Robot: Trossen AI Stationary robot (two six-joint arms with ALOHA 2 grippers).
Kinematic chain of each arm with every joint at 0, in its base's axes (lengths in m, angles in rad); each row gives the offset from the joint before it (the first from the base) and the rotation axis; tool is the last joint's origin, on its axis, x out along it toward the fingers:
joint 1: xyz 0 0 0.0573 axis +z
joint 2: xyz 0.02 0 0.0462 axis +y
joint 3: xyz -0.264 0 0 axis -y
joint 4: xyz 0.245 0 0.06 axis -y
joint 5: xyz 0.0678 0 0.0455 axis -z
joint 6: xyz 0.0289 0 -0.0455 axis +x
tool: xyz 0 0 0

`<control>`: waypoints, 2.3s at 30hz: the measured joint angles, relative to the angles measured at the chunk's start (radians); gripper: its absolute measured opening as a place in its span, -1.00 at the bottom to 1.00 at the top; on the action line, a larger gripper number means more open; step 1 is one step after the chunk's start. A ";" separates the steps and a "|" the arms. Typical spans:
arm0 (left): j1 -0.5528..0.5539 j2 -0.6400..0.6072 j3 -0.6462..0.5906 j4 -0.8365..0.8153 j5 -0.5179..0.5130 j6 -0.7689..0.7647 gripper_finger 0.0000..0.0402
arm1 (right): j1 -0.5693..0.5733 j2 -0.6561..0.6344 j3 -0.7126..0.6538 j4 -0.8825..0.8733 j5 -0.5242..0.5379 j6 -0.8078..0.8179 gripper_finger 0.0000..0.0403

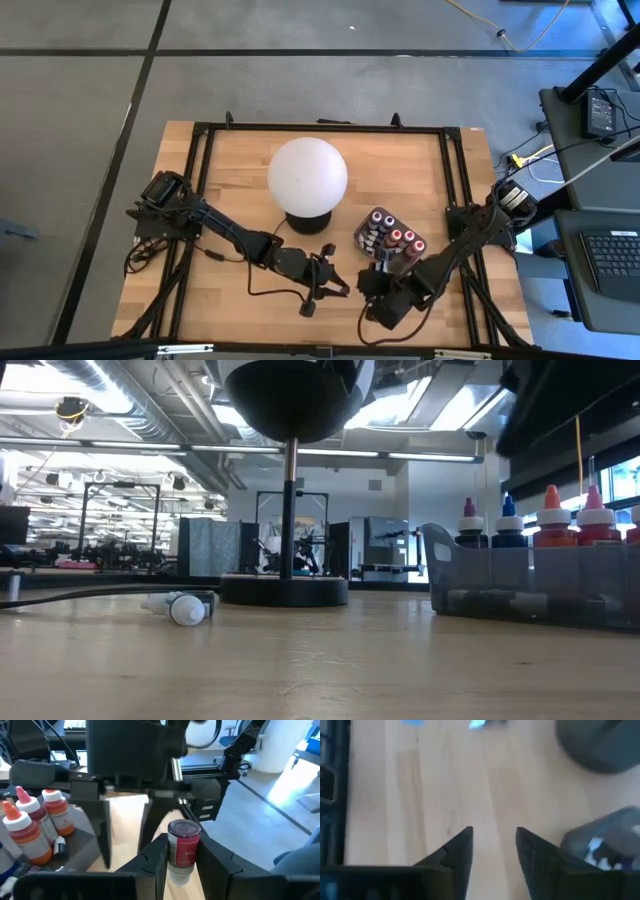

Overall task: Pick & Place food coloring
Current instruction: Put the small pink food coloring bottle into the black container

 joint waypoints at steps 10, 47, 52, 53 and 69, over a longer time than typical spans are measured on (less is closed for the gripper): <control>0.000 0.001 0.000 -0.003 -0.011 0.039 -0.57 | 0.001 0.000 -0.066 0.252 0.101 -0.134 0.40; -0.002 0.001 -0.002 0.042 0.016 0.082 -0.57 | 0.046 -0.001 -0.026 0.448 0.190 -0.286 -0.22; -0.001 0.001 -0.002 0.048 0.043 0.083 -0.57 | 0.047 -0.001 -0.025 0.450 0.189 -0.284 -0.34; -0.001 0.001 -0.002 0.048 0.043 0.082 -0.57 | 0.046 -0.001 -0.025 0.450 0.188 -0.284 -0.37; -0.002 0.002 -0.002 0.071 0.047 0.083 -0.33 | 0.047 -0.001 -0.025 0.447 0.164 -0.291 -0.81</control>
